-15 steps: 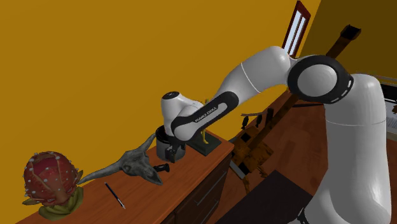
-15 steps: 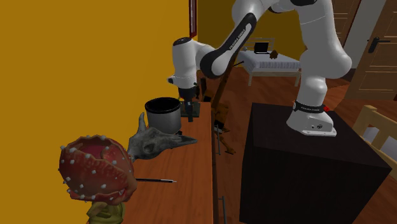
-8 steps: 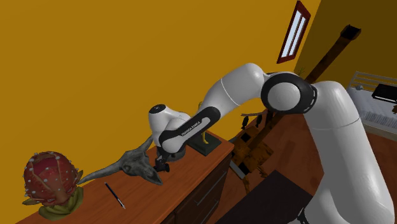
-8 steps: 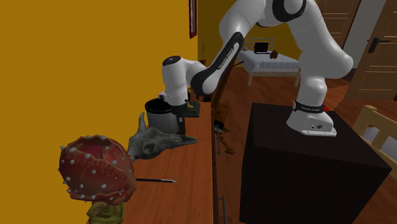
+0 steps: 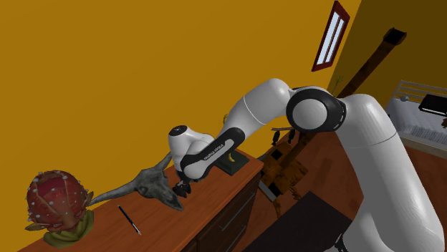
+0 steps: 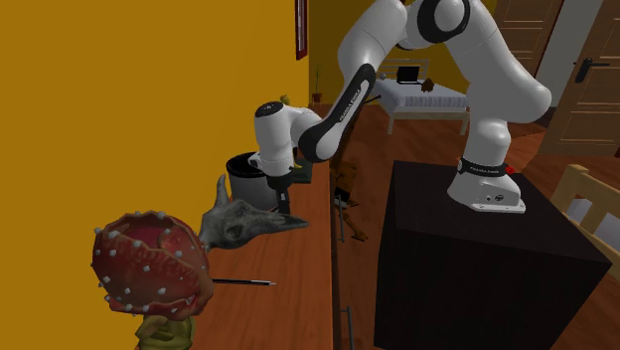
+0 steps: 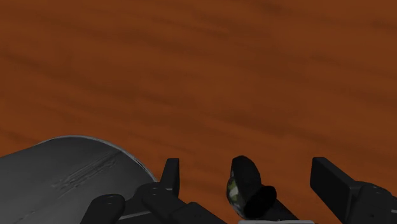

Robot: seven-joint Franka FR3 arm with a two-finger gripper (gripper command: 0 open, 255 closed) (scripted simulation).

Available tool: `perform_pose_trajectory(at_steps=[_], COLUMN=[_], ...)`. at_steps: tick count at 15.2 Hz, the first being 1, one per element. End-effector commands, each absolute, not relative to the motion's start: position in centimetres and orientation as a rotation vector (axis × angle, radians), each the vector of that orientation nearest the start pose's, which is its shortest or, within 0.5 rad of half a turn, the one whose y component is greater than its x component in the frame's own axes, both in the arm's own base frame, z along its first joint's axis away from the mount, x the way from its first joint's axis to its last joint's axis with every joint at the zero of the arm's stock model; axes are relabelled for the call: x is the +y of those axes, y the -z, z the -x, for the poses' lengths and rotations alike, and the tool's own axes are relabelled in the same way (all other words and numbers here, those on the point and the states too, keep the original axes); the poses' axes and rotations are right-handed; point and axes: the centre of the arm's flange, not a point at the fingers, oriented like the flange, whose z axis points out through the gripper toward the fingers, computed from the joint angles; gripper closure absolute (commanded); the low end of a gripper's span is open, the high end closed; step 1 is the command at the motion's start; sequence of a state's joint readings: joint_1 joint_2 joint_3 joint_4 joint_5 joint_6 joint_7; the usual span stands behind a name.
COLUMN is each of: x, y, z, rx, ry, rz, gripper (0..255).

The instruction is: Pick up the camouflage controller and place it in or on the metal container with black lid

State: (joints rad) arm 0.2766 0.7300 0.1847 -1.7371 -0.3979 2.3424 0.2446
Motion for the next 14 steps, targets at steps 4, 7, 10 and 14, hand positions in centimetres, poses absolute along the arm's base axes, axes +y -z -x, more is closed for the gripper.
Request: perform_pose_trajectory(at_steps=[4,7,10,14], x=[27.8,27.8,27.8,27.8], y=[-15.4,-15.4,-15.4,-15.4], z=[-59.09,-59.09,-59.08,-59.08], rx=[-0.772,-0.772,-0.772,-0.772], ry=[-0.071,-0.071,-0.071,-0.071], rz=[3.219,3.219,3.219,3.219], gripper=[0,255,255,255])
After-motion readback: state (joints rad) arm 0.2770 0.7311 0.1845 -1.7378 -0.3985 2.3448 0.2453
